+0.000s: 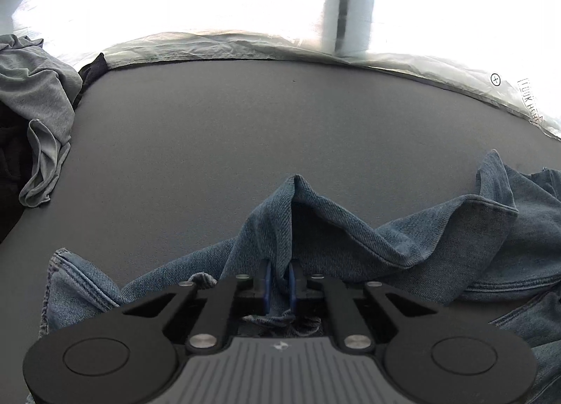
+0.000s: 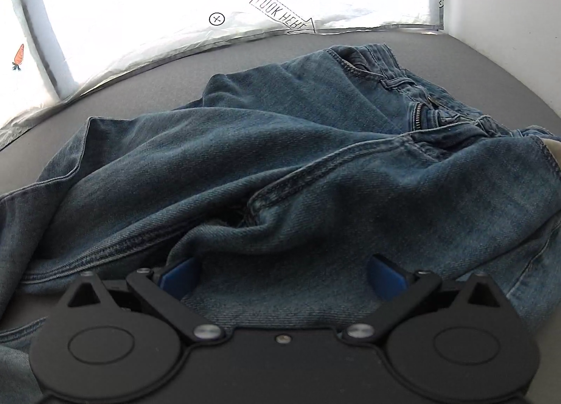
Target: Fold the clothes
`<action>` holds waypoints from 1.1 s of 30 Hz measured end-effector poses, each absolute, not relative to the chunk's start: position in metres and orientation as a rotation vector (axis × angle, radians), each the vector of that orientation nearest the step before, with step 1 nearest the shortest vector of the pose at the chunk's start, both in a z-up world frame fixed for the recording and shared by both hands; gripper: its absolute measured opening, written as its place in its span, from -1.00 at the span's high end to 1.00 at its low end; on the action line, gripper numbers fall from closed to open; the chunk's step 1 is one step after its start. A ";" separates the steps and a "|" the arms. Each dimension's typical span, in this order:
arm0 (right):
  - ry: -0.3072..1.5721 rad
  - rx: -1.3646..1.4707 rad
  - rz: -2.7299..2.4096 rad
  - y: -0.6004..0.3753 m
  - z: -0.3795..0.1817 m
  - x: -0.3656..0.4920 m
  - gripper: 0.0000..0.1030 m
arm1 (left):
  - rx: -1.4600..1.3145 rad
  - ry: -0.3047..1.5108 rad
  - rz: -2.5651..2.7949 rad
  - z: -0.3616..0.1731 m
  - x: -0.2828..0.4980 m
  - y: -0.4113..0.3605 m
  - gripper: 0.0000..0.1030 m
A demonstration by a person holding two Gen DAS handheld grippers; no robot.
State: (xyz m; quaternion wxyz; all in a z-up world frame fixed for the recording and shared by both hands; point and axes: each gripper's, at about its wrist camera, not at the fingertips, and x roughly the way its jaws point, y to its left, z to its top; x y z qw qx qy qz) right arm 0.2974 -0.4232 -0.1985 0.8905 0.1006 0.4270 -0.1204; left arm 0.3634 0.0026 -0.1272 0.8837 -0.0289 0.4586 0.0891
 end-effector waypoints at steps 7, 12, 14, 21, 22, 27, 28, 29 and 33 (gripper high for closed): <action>0.910 0.144 -0.258 -0.417 -0.195 0.311 -1.00 | -0.110 0.890 0.356 -0.109 0.403 0.060 0.85; 0.921 0.138 -0.301 -0.410 -0.190 0.320 -1.00 | -0.104 0.872 0.397 -0.105 0.432 0.092 0.94; 0.917 0.138 -0.333 -0.406 -0.188 0.324 -1.00 | -0.080 0.869 0.397 -0.104 0.443 0.102 0.94; 0.881 0.151 -0.490 -0.386 -0.177 0.340 -1.00 | -0.020 0.866 0.353 -0.110 0.489 0.147 0.95; 0.878 0.144 -0.523 -0.380 -0.175 0.343 -1.00 | -0.019 0.868 0.351 -0.112 0.496 0.155 0.95; 0.867 0.151 -0.635 -0.358 -0.168 0.348 -1.00 | -0.064 0.865 0.343 -0.117 0.533 0.202 0.95; 0.864 0.157 -0.648 -0.353 -0.167 0.348 -1.00 | -0.059 0.861 0.347 -0.121 0.538 0.211 0.95; 0.866 0.153 -0.658 -0.349 -0.166 0.349 -1.00 | -0.060 0.859 0.345 -0.123 0.542 0.217 0.95; 0.873 0.129 -0.674 -0.328 -0.161 0.355 -1.00 | -0.080 0.842 0.365 -0.130 0.563 0.247 1.00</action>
